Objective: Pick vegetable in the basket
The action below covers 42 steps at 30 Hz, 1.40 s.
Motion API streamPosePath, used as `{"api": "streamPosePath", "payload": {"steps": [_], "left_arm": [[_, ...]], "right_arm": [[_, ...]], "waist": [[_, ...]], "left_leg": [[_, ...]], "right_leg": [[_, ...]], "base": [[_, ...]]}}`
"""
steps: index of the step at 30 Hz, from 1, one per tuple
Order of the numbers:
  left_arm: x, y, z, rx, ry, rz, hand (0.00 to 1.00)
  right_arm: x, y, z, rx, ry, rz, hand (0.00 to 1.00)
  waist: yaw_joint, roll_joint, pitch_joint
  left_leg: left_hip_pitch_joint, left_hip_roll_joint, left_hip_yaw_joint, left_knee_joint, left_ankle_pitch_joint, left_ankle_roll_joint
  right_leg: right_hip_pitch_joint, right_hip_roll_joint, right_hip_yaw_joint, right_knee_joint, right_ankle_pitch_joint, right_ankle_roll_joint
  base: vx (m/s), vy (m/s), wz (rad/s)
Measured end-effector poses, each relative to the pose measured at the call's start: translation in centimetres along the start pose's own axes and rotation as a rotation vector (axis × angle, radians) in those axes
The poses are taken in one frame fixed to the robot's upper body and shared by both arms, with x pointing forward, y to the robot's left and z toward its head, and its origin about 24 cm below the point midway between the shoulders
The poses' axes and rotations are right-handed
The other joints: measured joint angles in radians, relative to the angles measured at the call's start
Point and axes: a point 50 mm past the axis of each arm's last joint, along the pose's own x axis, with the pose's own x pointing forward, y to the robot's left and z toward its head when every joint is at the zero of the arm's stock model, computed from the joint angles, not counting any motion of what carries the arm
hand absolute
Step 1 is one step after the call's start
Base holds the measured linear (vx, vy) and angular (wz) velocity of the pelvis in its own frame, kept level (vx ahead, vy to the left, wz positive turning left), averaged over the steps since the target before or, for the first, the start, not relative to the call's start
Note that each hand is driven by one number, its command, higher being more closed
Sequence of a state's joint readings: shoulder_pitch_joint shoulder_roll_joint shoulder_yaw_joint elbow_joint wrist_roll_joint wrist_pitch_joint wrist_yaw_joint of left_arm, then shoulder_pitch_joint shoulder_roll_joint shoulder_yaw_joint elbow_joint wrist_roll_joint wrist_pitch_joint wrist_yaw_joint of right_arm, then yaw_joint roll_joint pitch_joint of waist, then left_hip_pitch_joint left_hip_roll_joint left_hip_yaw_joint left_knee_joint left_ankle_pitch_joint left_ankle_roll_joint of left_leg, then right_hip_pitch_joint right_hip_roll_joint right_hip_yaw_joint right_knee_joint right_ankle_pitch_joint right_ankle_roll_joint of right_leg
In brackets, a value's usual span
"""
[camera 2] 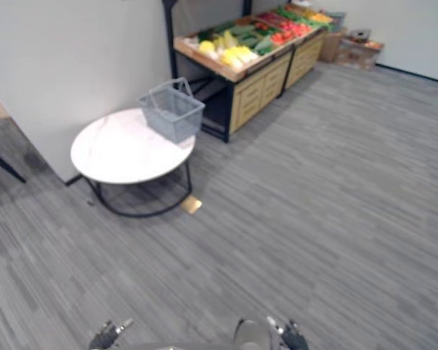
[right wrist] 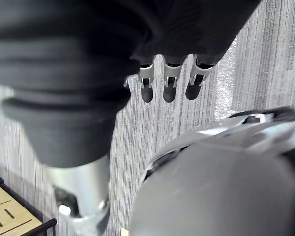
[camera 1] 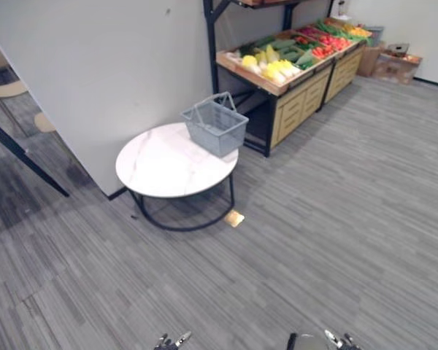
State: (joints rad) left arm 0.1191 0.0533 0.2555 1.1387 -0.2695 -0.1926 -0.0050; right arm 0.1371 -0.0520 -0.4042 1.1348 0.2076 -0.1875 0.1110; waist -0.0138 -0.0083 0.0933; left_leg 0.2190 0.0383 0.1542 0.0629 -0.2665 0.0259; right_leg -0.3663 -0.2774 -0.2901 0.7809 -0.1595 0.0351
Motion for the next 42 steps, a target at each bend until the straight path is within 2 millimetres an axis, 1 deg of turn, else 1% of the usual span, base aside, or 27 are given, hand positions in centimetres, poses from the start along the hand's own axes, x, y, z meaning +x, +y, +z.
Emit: {"api": "streamPosePath", "payload": {"steps": [3,4,5,6,9,12,14,15,16,17,19,21,22,23,24,25,26,28,29,33,34,35,37,38,40,41,42], "left_arm": [[-0.1,-0.5,-0.4,-0.05,0.007,0.004,0.0],[-0.1,-1.0,-0.5,-0.082,0.009,0.005,0.0],[-0.1,-1.2,-0.7,-0.107,0.018,0.011,0.0],[-0.1,-1.5,-0.7,-0.105,0.018,0.001,0.0],[-0.1,-1.8,-0.5,-0.139,0.006,-0.003,0.0],[-0.1,-2.3,-0.6,-0.154,0.004,-0.014,0.0],[-0.1,-2.3,-0.2,-0.17,-0.014,-0.01,0.0],[0.0,-2.1,0.0,-0.179,-0.021,-0.005,0.0],[0.0,-1.9,0.0,-0.184,-0.017,0.001,0.0],[-0.1,-1.7,-0.2,-0.182,-0.008,0.006,0.0],[-0.2,-1.0,-0.5,-0.189,-0.008,0.025,0.0],[-0.3,-0.8,-0.4,-0.184,-0.02,0.026,0.0],[-0.2,-0.5,-0.2,-0.175,-0.026,0.031,0.0],[-0.2,-0.4,-0.1,-0.172,-0.028,0.031,0.0],[-0.2,-0.4,-0.3,-0.163,-0.026,0.031,0.0],[-0.5,-0.4,-0.9,-0.153,-0.015,0.03,0.0],[-0.5,-0.1,-0.9,-0.168,-0.017,0.039,0.0],[-0.4,1.0,-0.2,-0.157,-0.041,0.068,0.0],[-0.5,1.2,-0.3,-0.174,-0.04,0.077,0.0],[-1.2,2.3,-2.3,-0.193,0.019,0.123,0.0],[-1.4,2.6,-2.8,-0.183,0.035,0.131,0.0],[-1.5,2.8,-3.0,-0.157,0.048,0.129,0.0],[-1.5,2.8,-3.1,-0.095,0.066,0.107,0.0],[-1.4,3.1,-2.9,-0.057,0.067,0.102,0.0],[-1.5,3.6,-3.1,-0.024,0.082,0.105,0.0],[-1.5,3.6,-3.1,-0.023,0.081,0.106,0.0],[-1.5,3.7,-3.0,-0.016,0.079,0.104,0.0]], "right_arm": [[-0.2,-0.2,-0.1,-0.001,-0.004,-0.005,0.0],[-0.1,0.0,-0.2,-0.005,-0.002,0.0,0.0],[-0.2,-0.1,-0.2,-0.012,-0.001,-0.004,0.0],[-0.1,-0.2,0.2,-0.019,-0.01,-0.003,0.0],[0.0,-0.2,0.4,-0.026,-0.017,-0.003,0.0],[-0.2,-0.8,0.2,-0.03,-0.007,-0.014,0.0],[-0.2,-0.9,0.2,-0.034,-0.007,-0.016,0.0],[-0.1,-0.7,0.4,-0.036,-0.015,-0.011,0.0],[0.0,-0.6,0.7,-0.028,-0.023,-0.011,0.0],[0.0,-0.6,0.8,-0.023,-0.023,-0.013,0.0],[0.1,-0.3,0.8,-0.021,-0.021,-0.007,0.0],[0.4,0.1,1.3,-0.025,-0.028,0.0,0.0],[0.5,0.5,1.6,-0.018,-0.038,0.006,0.0],[0.6,0.6,1.8,-0.02,-0.042,0.008,0.0],[0.6,0.7,1.8,-0.027,-0.045,0.011,0.0],[0.6,0.7,1.9,-0.049,-0.051,0.018,0.0],[0.6,1.1,1.9,-0.058,-0.048,0.027,0.0],[0.6,3.5,1.5,-0.102,-0.047,0.102,0.0],[0.8,4.7,2.2,-0.107,-0.072,0.136,0.0],[0.9,5.3,2.4,-0.107,-0.076,0.161,0.0],[0.8,4.8,2.1,-0.096,-0.07,0.147,0.0],[0.8,4.0,2.1,-0.075,-0.069,0.12,0.0],[0.7,3.0,1.9,-0.064,-0.063,0.089,0.0],[0.6,2.8,1.5,-0.073,-0.051,0.088,0.0],[0.2,2.7,0.7,-0.095,-0.032,0.11,0.0],[0.3,2.8,0.9,-0.1,-0.042,0.118,0.0],[0.3,2.8,1.2,-0.114,-0.052,0.123,0.0]], "waist": [[-0.006,0.014,0.004],[-0.009,0.013,0.006],[-0.005,0.03,0.004],[-0.003,0.034,0.007],[-0.004,0.035,0.006],[-0.009,0.062,-0.01],[-0.011,0.064,-0.012],[-0.008,0.053,-0.006],[-0.004,0.059,0.002],[-0.002,0.058,0.005],[0.019,0.055,0.007],[0.027,0.062,0.01],[0.035,0.058,0.009],[0.036,0.057,0.01],[0.038,0.06,0.01],[0.045,0.081,0.006],[0.05,0.06,0.012],[0.051,0.002,-0.009],[0.063,-0.004,-0.007],[0.102,-0.007,-0.03],[0.097,-0.014,-0.056],[0.091,-0.021,-0.064],[0.068,-0.012,-0.064],[0.053,-0.022,-0.056],[0.028,-0.027,-0.049],[0.025,-0.029,-0.047],[0.018,-0.03,-0.046]], "left_leg": [[0.047,0.075,-0.003,0.007,-0.067,-0.066],[0.07,0.108,-0.003,0.006,-0.098,-0.089],[0.1,0.141,-0.001,0.004,-0.105,-0.082],[0.104,0.154,0.002,0.01,-0.079,-0.083],[0.112,0.177,-0.018,0.062,0.095,-0.087],[0.046,0.224,-0.107,0.223,0.236,-0.097],[-0.085,0.233,-0.193,0.469,0.388,-0.145],[-0.174,0.235,-0.214,0.652,0.452,-0.217],[-0.257,0.237,-0.188,0.836,0.423,-0.214],[-0.285,0.235,-0.162,0.904,0.386,-0.197],[-0.392,0.227,-0.059,1.023,0.239,-0.135],[-0.501,0.217,-0.006,0.981,0.143,-0.105],[-0.55,0.206,0.046,0.873,0.111,-0.1],[-0.568,0.196,0.076,0.8,0.105,-0.089],[-0.58,0.171,0.126,0.604,0.126,-0.067],[-0.568,0.147,0.157,0.36,0.221,-0.04],[-0.566,0.132,0.16,0.364,0.237,0.017],[-0.566,0.069,0.192,0.327,0.201,0.001],[-0.573,0.061,0.201,0.335,0.172,0.003],[-0.461,0.023,0.248,0.287,0.124,0.043],[-0.438,-0.002,0.244,0.252,0.122,0.045],[-0.391,-0.032,0.233,0.199,0.121,0.044],[-0.302,-0.071,0.195,0.13,0.106,0.036],[-0.24,-0.09,0.182,0.096,0.099,0.032],[-0.131,-0.097,0.141,0.054,0.09,0.034],[-0.103,-0.096,0.134,0.042,0.09,0.033],[-0.06,-0.093,0.11,0.024,0.089,0.034]], "right_leg": [[-0.029,0.027,0.008,-0.308,0.039,0.047],[-0.036,0.037,0.023,-0.402,0.103,0.061],[-0.036,0.066,0.004,-0.356,0.142,0.033],[-0.048,0.071,0.001,-0.311,0.104,0.024],[-0.043,0.061,-0.015,-0.156,-0.037,-0.027],[0.068,0.099,-0.07,-0.215,-0.088,-0.037],[0.152,0.117,-0.105,-0.292,-0.099,-0.041],[0.206,0.125,-0.113,-0.338,-0.112,-0.042],[0.273,0.134,-0.112,-0.38,-0.117,-0.042],[0.313,0.137,-0.109,-0.406,-0.119,-0.04],[0.459,0.136,-0.109,-0.503,-0.135,-0.021],[0.524,0.13,-0.113,-0.54,-0.14,-0.008],[0.552,0.113,-0.111,-0.55,-0.145,0.025],[0.569,0.102,-0.113,-0.557,-0.151,0.042],[0.605,0.091,-0.116,-0.573,-0.165,0.068],[0.633,0.102,-0.11,-0.583,-0.182,0.095],[0.649,0.092,-0.091,-0.589,-0.198,0.114],[0.651,0.08,0.002,-0.655,-0.161,0.048],[0.649,0.077,0.029,-0.679,-0.107,0.025],[0.661,0.031,0.156,-0.634,0.036,0.064],[0.637,0.018,0.177,-0.577,0.061,0.067],[0.574,-0.001,0.203,-0.414,0.095,0.1],[0.455,-0.025,0.247,-0.099,0.251,0.14],[0.348,-0.035,0.271,0.152,0.282,0.166],[0.22,-0.032,0.215,0.388,0.214,0.064],[0.194,-0.034,0.191,0.414,0.181,0.047],[0.14,-0.036,0.142,0.41,0.092,0.029]], "base": [[0.46,-0.305,0.12],[0.7,-0.42,0.07],[0.72,-0.419,0.03],[0.72,-0.444,0.0],[0.5,-0.353,0.08],[0.56,-0.331,0.35],[0.42,-0.195,0.29],[0.37,-0.122,0.12],[0.36,-0.113,0.06],[0.35,-0.078,-0.01],[0.34,-0.007,0.01],[0.28,0.106,-0.07],[0.3,0.163,-0.15],[0.38,0.242,-0.13],[0.5,0.322,-0.07],[0.53,0.342,-0.09],[0.48,0.245,0.13],[0.47,0.183,0.16],[0.39,0.169,-0.05],[0.38,0.182,-0.26],[0.38,0.153,0.17],[0.41,0.187,0.44],[0.35,0.161,0.49],[0.32,0.093,0.4],[0.36,0.062,0.39],[0.34,0.007,0.41],[0.36,-0.045,0.63]]}}
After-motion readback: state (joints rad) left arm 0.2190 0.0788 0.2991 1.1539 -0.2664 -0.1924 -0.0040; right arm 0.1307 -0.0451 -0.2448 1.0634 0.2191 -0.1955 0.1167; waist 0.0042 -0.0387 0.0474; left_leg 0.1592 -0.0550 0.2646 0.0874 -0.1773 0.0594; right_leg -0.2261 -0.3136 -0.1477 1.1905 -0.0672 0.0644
